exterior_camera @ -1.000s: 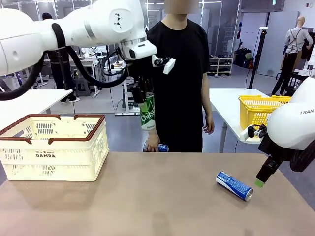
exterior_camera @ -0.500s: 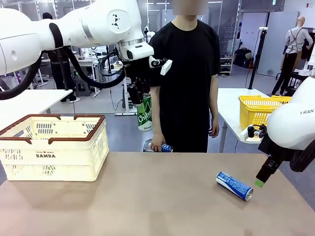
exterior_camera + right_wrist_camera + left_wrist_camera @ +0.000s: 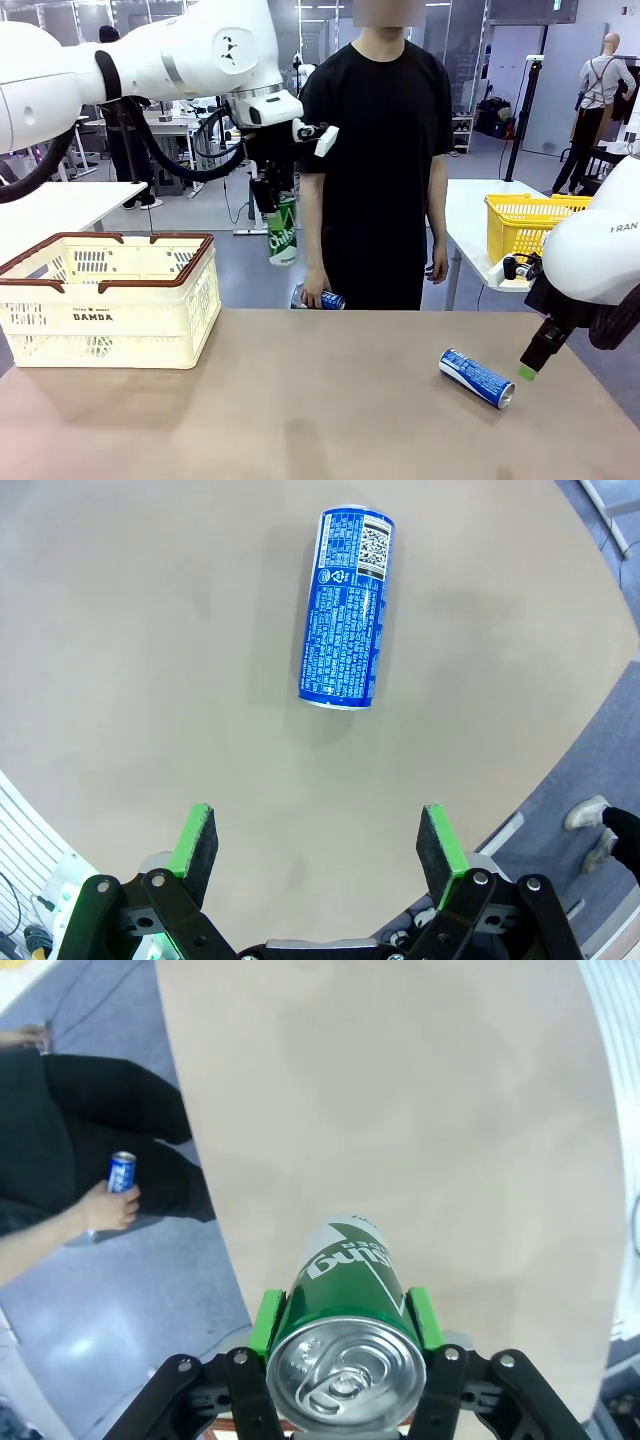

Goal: Place the drinks into the Shopping basket.
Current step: Pick up one drink and place it into the Shopping basket.

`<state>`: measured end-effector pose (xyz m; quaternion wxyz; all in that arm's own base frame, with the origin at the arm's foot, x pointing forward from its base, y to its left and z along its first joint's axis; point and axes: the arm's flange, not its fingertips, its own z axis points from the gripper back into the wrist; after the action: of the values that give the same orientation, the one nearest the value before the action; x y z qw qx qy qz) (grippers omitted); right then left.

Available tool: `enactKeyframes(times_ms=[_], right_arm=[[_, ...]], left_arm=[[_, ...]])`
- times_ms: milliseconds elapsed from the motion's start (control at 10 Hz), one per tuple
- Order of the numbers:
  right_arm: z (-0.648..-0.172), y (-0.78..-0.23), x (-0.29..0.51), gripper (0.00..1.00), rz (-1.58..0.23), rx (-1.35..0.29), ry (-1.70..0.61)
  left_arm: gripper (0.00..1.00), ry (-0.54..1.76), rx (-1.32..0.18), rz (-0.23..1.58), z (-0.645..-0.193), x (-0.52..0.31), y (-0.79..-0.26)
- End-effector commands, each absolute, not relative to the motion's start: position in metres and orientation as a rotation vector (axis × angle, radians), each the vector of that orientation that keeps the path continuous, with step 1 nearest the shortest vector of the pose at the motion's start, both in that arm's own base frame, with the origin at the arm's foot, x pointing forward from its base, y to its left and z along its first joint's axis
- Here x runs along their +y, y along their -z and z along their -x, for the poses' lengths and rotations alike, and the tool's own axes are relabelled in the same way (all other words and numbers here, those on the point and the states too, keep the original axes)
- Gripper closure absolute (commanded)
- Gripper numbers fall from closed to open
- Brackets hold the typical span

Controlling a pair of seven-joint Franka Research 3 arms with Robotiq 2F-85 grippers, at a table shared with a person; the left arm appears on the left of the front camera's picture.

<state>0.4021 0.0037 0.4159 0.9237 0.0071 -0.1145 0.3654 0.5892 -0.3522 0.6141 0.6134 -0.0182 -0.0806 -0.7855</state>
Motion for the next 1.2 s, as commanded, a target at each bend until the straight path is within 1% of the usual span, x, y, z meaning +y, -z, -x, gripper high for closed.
enactKeyframes(times_ms=[0,200,300,400,800,1100], right_arm=[[-0.401,-0.416,0.002,0.00,-0.016,-0.232,-0.758],[-0.401,-0.416,0.002,0.00,-0.016,-0.232,-0.758],[-0.401,-0.416,0.002,0.00,-0.016,-0.232,-0.758],[-0.401,-0.416,0.002,0.00,-0.016,-0.232,-0.758],[-0.401,-0.416,0.002,0.00,-0.016,-0.232,-0.758],[-0.401,-0.416,0.002,0.00,-0.016,-0.232,-0.758]], left_arm=[[0.42,1.747,-0.234,0.060,-0.594,-0.311,-0.620],[0.42,1.643,-0.290,0.062,-0.599,-0.265,-0.630],[0.42,1.585,-0.271,0.044,-0.604,-0.237,-0.630],[0.42,1.539,-0.270,0.037,-0.607,-0.205,-0.625],[0.42,1.300,-0.365,0.062,-0.608,-0.098,-0.607],[0.42,1.210,-0.404,0.018,-0.614,-0.023,-0.583]])
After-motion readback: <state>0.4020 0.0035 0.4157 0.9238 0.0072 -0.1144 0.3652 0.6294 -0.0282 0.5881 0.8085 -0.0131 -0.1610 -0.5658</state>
